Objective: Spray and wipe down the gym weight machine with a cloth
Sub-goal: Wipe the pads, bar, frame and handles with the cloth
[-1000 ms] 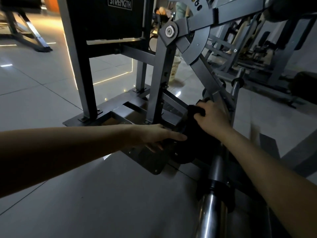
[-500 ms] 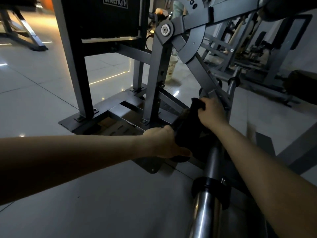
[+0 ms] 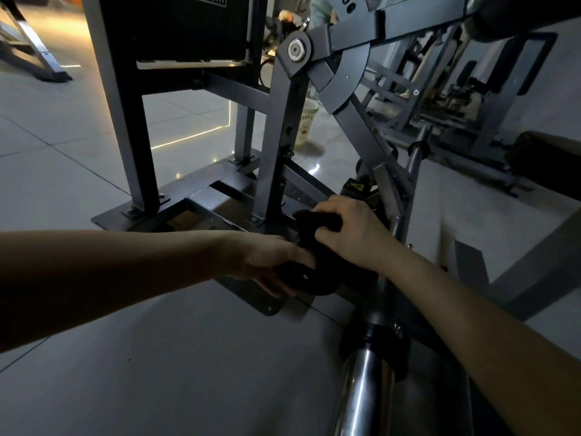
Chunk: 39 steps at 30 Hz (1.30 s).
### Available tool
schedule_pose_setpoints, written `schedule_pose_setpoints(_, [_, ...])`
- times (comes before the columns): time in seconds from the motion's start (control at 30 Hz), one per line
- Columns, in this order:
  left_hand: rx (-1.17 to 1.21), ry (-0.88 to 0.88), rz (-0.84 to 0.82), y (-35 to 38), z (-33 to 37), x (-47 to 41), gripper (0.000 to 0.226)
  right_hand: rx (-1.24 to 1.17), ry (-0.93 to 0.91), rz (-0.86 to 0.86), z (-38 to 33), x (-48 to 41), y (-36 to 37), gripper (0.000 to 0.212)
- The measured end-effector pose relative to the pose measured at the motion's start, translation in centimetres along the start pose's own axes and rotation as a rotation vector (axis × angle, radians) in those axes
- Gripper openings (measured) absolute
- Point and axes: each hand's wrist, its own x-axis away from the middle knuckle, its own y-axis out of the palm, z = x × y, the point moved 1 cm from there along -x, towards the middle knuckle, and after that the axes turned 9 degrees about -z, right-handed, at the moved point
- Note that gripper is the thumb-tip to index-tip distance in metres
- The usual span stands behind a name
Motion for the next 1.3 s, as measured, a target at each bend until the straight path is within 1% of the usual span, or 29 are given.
schedule_pose_setpoints(0.07, [-0.047,-0.009,0.073,0.6,0.4,0.2,0.050,0.073,0.037,0.081,1.9,-1.2,0.0,0.030])
schedule_pose_setpoints(0.13, [-0.106,-0.019,0.164,1.2,1.1,0.2,0.052,0.152,0.135,0.152,4.3,-2.6,-0.4,0.031])
schedule_pose_setpoints(0.17, [-0.153,-0.016,0.203,1.6,1.5,0.3,0.049,0.190,0.205,0.183,5.7,-3.3,-0.7,0.031])
schedule_pose_setpoints(0.2, [-0.223,0.002,0.238,2.0,1.9,0.5,0.042,0.213,0.273,0.212,6.8,-3.8,-1.0,0.032])
schedule_pose_setpoints(0.27, [-0.472,0.047,0.304,2.5,2.5,1.1,0.033,0.198,0.366,0.252,8.6,-4.3,-1.2,0.029])
schedule_pose_setpoints(0.3, [-0.610,0.058,0.342,2.6,2.8,1.5,0.037,0.176,0.389,0.260,9.1,-4.3,-1.2,0.029])
schedule_pose_setpoints(0.33, [-0.705,0.057,0.376,2.7,2.9,2.0,0.047,0.157,0.398,0.258,9.2,-4.2,-1.1,0.029])
schedule_pose_setpoints(0.37, [-0.741,0.049,0.400,2.5,2.7,2.2,0.057,0.146,0.392,0.251,9.0,-3.8,-1.0,0.030])
schedule_pose_setpoints(0.4, [-0.692,0.040,0.405,2.0,2.5,2.2,0.066,0.136,0.370,0.249,8.3,-3.3,-0.9,0.029])
schedule_pose_setpoints(0.47, [-0.398,0.037,0.344,0.8,1.7,1.5,0.077,0.089,0.295,0.237,5.7,-1.8,-0.9,0.026])
schedule_pose_setpoints(0.5, [-0.243,0.042,0.292,0.3,1.3,1.1,0.077,0.028,0.257,0.219,3.9,-0.9,-0.8,0.024])
schedule_pose_setpoints(0.53, [-0.142,0.036,0.240,-0.2,0.8,0.6,0.073,-0.051,0.212,0.181,2.1,-0.1,-0.5,0.022])
schedule_pose_setpoints(0.57, [-0.092,0.029,0.182,-0.4,0.5,0.4,0.068,-0.114,0.156,0.131,0.5,0.5,-0.2,0.019])
schedule_pose_setpoints(0.6, [-0.066,0.033,0.121,-0.6,0.3,0.2,0.061,-0.143,0.100,0.085,-0.9,0.9,0.1,0.022])
schedule_pose_setpoints(0.67, [-0.053,0.072,0.030,-0.5,0.0,0.1,0.050,-0.127,0.018,0.022,-1.7,1.0,0.5,0.029])
schedule_pose_setpoints(0.73, [-0.036,0.109,0.052,-0.3,0.0,0.0,0.045,-0.124,0.023,0.018,-0.5,0.4,0.4,0.022])
schedule_pose_setpoints(0.77, [-0.022,0.122,0.076,-0.2,0.1,0.0,0.044,-0.106,0.031,0.046,0.4,0.0,0.3,0.020])
schedule_pose_setpoints(0.87, [-0.011,0.156,0.130,0.2,-0.2,0.0,0.040,-0.006,0.126,0.152,3.5,-1.9,-0.4,0.028])
schedule_pose_setpoints(0.97, [-0.003,0.191,0.157,0.3,-0.2,0.4,0.043,0.067,0.250,0.170,5.9,-4.6,-1.1,0.019])
schedule_pose_setpoints(1.03, [-0.074,0.202,0.200,0.2,0.3,0.4,0.038,0.127,0.327,0.235,7.1,-5.6,-1.1,0.019])
schedule_pose_setpoints(1.1, [-0.235,0.207,0.281,0.3,1.0,0.8,0.028,0.133,0.421,0.292,7.9,-5.7,-1.0,0.025])
schedule_pose_setpoints(1.13, [-0.311,0.211,0.317,0.4,1.2,0.8,0.029,0.116,0.438,0.297,7.9,-5.4,-0.9,0.028])
schedule_pose_setpoints(1.2, [-0.386,0.222,0.355,0.4,1.4,0.8,0.034,0.090,0.411,0.275,7.2,-4.5,-1.0,0.030])
schedule_pose_setpoints(1.23, [-0.384,0.229,0.350,0.3,1.5,0.9,0.032,0.094,0.369,0.254,6.3,-3.9,-1.2,0.028])
schedule_pose_setpoints(1.3, [-0.260,0.222,0.260,0.0,1.3,0.7,0.030,0.061,0.272,0.193,3.9,-2.3,-1.0,0.018])
